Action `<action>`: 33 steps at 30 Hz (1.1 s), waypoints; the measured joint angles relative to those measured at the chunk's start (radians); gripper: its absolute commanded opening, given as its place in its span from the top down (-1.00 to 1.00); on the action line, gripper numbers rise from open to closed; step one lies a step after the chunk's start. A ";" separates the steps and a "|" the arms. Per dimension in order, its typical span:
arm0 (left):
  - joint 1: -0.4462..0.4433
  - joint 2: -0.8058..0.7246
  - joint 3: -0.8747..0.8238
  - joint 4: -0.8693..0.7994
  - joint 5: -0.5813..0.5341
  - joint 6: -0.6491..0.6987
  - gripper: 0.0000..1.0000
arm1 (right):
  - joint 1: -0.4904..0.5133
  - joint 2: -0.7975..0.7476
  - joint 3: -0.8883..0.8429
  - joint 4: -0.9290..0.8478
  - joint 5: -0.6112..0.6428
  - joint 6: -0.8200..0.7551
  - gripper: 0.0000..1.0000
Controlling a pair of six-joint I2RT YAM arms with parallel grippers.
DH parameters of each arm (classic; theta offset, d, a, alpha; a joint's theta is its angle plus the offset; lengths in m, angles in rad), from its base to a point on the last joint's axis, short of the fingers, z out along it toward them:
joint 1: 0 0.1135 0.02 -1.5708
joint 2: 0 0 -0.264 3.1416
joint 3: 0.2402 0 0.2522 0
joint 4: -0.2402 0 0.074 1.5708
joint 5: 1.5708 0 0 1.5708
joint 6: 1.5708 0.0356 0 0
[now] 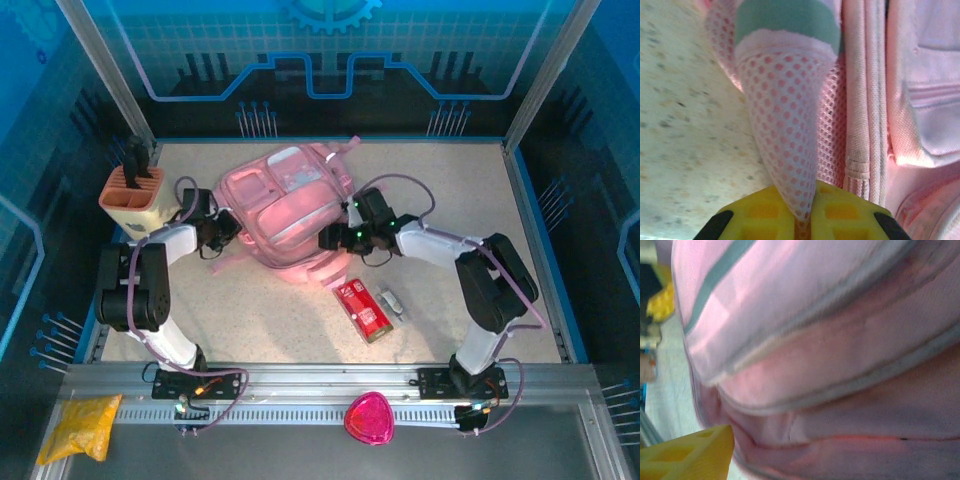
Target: Pack books, pencil case, and school supplies into a backpack
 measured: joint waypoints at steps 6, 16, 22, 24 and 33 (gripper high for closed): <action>-0.144 -0.046 -0.062 0.092 -0.014 -0.130 0.91 | -0.149 0.109 0.194 -0.049 0.050 -0.038 -0.74; -0.368 -0.087 -0.092 0.156 -0.072 -0.326 0.11 | -0.243 0.090 0.302 -0.177 0.157 -0.140 -0.99; -0.309 -0.191 -0.144 0.131 -0.109 -0.323 -0.09 | -0.237 -0.064 0.200 -0.231 0.161 -0.158 -0.99; -0.280 -0.193 -0.161 0.130 -0.109 -0.323 -0.12 | -0.228 -0.104 0.175 -0.247 0.163 -0.158 -0.99; -0.242 -0.072 -0.148 0.170 -0.082 -0.341 0.02 | -0.117 -0.222 0.063 -0.260 0.167 -0.157 -0.99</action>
